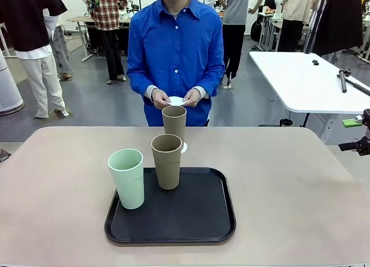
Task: Place coasters on the table and set cups on them.
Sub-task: Take one Reusable plastic cup from the Flat Tray and place it on a coaster set by the human.
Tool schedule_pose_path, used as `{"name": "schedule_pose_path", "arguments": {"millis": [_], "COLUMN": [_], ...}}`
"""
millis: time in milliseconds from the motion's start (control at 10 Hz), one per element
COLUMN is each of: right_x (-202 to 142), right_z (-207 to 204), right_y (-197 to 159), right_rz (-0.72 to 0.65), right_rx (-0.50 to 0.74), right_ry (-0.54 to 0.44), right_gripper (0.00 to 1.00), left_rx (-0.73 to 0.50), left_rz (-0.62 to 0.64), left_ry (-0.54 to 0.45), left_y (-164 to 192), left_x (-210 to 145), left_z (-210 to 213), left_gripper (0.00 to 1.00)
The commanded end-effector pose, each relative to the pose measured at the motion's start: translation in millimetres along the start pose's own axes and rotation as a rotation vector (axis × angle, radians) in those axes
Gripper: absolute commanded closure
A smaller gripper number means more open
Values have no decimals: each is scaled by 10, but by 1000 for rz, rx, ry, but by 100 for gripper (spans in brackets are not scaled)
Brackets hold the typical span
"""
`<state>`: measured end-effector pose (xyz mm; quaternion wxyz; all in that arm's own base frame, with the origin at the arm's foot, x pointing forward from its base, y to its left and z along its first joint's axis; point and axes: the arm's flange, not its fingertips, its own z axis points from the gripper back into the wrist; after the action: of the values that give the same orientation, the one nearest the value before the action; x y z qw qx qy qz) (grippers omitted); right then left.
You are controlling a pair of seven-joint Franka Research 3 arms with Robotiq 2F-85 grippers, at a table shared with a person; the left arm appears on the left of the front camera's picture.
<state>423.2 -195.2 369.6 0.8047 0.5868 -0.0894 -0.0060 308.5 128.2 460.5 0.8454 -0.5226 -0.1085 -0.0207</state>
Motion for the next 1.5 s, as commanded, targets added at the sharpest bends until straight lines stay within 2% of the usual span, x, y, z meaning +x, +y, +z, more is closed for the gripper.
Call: {"name": "schedule_pose_path", "arguments": {"millis": [0, 300, 400, 1400], "right_x": [116, 117, 105, 105], "right_z": [72, 94, 51, 51], "right_y": [17, 27, 18, 18], "right_rz": [1, 15, 10, 10], "right_rx": [15, 45, 6, 6], "right_ry": [14, 14, 15, 15], "right_gripper": [0, 0, 0, 0], "left_rx": [-13, -13, -13, -13], "left_rz": [-10, -10, -10, -10], "left_ry": [-9, -9, -9, -9], "left_y": [-3, -3, -3, -3], "left_x": [-5, -5, -5, -5], "left_z": [10, 10, 10, 10], "left_gripper": [0, 0, 0, 0]}}
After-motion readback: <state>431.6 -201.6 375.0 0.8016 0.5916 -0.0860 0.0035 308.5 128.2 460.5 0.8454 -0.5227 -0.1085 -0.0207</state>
